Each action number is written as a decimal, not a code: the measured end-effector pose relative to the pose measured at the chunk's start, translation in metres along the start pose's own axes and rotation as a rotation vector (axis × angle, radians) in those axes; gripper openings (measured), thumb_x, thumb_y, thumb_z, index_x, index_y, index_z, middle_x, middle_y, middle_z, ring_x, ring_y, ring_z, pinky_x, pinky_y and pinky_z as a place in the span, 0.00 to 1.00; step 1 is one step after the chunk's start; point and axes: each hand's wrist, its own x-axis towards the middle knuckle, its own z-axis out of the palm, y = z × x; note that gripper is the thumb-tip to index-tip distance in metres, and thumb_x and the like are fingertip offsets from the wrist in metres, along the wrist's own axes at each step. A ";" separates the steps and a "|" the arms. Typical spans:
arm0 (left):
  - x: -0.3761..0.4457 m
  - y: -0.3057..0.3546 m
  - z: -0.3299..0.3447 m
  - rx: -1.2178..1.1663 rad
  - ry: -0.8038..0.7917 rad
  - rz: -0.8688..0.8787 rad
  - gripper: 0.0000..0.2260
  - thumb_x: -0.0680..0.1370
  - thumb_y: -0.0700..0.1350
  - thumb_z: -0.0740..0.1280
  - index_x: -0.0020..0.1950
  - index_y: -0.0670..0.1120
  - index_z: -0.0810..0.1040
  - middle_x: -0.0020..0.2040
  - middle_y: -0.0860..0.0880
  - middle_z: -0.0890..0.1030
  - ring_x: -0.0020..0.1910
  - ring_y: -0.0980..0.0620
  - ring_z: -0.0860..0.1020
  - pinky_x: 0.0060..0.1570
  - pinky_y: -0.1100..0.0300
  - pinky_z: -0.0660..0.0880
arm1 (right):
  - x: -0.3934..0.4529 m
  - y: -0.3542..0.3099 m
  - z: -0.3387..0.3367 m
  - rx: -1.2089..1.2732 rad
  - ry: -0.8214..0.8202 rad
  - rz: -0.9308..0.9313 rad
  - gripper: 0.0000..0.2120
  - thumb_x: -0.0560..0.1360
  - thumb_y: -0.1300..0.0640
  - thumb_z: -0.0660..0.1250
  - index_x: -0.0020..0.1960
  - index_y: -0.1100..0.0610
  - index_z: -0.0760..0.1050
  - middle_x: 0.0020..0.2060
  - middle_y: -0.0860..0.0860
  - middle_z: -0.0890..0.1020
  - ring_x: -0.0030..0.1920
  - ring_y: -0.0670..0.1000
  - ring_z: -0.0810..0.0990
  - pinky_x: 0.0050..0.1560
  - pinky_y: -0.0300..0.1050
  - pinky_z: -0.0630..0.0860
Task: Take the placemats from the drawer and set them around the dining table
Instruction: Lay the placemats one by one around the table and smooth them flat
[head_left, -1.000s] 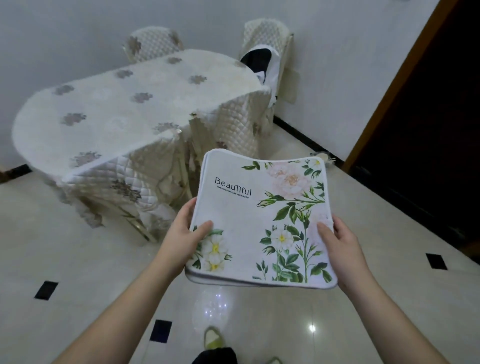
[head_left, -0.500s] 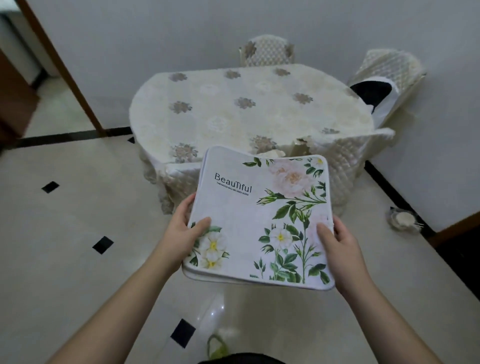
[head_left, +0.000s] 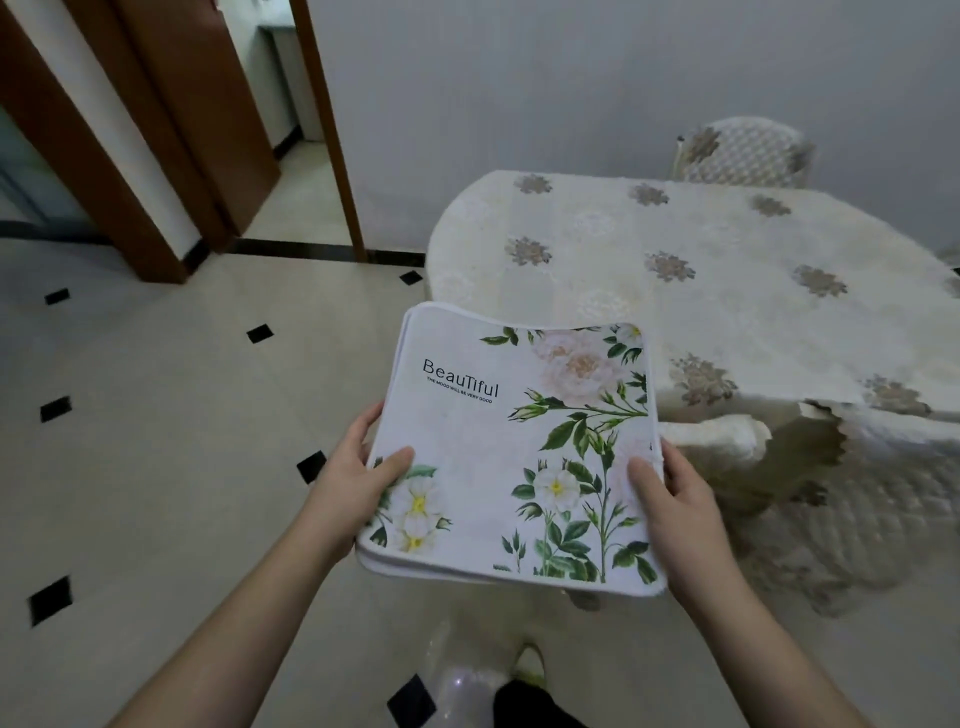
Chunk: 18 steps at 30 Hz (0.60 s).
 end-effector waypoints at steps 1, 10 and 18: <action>0.009 0.002 -0.004 0.002 0.017 0.000 0.30 0.74 0.40 0.73 0.73 0.54 0.67 0.58 0.52 0.82 0.51 0.50 0.84 0.50 0.50 0.81 | 0.013 -0.002 0.008 0.008 -0.023 0.004 0.11 0.81 0.59 0.61 0.59 0.47 0.77 0.48 0.48 0.86 0.45 0.53 0.86 0.41 0.50 0.83; 0.077 0.029 -0.045 -0.032 0.216 -0.030 0.27 0.78 0.35 0.68 0.74 0.52 0.66 0.56 0.51 0.82 0.49 0.47 0.85 0.45 0.52 0.82 | 0.129 -0.018 0.083 -0.062 -0.213 0.015 0.13 0.81 0.56 0.62 0.65 0.49 0.75 0.50 0.49 0.86 0.44 0.51 0.87 0.39 0.48 0.83; 0.120 0.041 -0.121 -0.077 0.360 -0.007 0.25 0.77 0.35 0.68 0.70 0.56 0.68 0.55 0.51 0.82 0.47 0.47 0.85 0.44 0.52 0.82 | 0.185 -0.037 0.186 -0.145 -0.353 -0.036 0.12 0.81 0.55 0.61 0.64 0.48 0.74 0.49 0.50 0.86 0.44 0.53 0.86 0.44 0.58 0.83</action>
